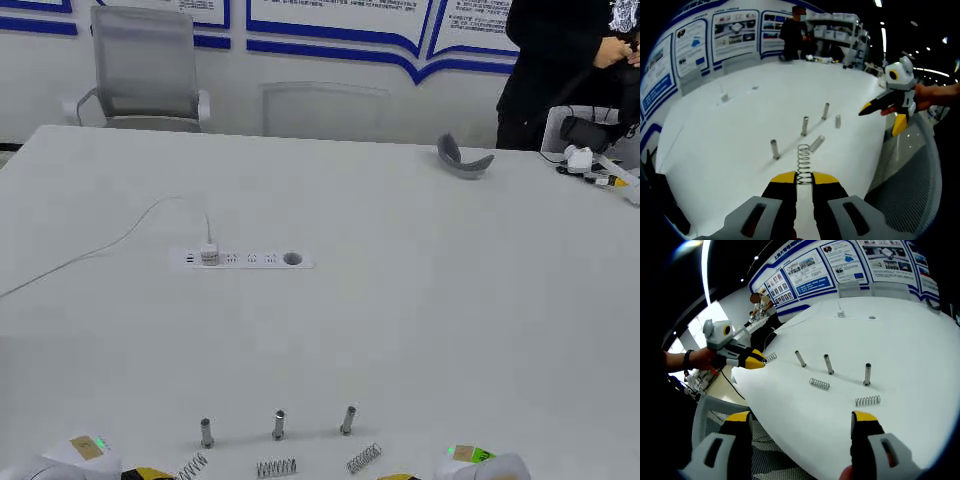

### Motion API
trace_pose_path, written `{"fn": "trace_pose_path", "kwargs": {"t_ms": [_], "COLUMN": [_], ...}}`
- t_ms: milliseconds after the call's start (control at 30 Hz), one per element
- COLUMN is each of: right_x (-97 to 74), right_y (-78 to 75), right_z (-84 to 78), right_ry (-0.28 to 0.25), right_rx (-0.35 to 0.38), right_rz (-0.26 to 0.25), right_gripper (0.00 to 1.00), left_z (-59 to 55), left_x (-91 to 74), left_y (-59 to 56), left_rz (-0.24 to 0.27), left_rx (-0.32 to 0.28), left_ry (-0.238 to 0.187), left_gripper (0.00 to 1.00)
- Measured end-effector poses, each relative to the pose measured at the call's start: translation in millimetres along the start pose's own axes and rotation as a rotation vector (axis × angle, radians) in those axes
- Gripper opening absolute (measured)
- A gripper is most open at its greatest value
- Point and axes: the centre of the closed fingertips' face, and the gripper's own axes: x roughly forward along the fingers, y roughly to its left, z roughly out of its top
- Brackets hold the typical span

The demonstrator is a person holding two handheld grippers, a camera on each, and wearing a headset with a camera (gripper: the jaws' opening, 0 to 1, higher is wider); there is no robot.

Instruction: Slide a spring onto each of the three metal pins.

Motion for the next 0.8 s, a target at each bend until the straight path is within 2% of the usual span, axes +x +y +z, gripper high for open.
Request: {"fn": "trace_pose_path", "kwargs": {"t_ms": [167,333,600,800], "right_x": [2.2,4.0,7.5,11.4], "right_y": [4.5,6.5,13.1,21.4], "right_z": [3.0,13.7,34.2,50.4], "right_ry": [-0.003,-0.036,-0.086,-0.130], "right_rx": [0.003,0.017,0.031,0.067], "right_rz": [0.022,0.040,0.089,0.137], "right_gripper": [0.81,0.81,0.76,0.70], "left_z": [13.5,26.3,41.7,51.1], "left_x": [0.8,5.3,12.1,17.5], "left_y": [-5.1,-15.9,-40.9,-64.3], "left_rz": [-0.018,-0.047,-0.103,-0.154], "left_rx": [0.030,0.069,0.126,0.177], "left_ry": [-0.015,-0.026,-0.034,-0.039], "left_gripper": [0.11,0.11,0.11,0.11]}}
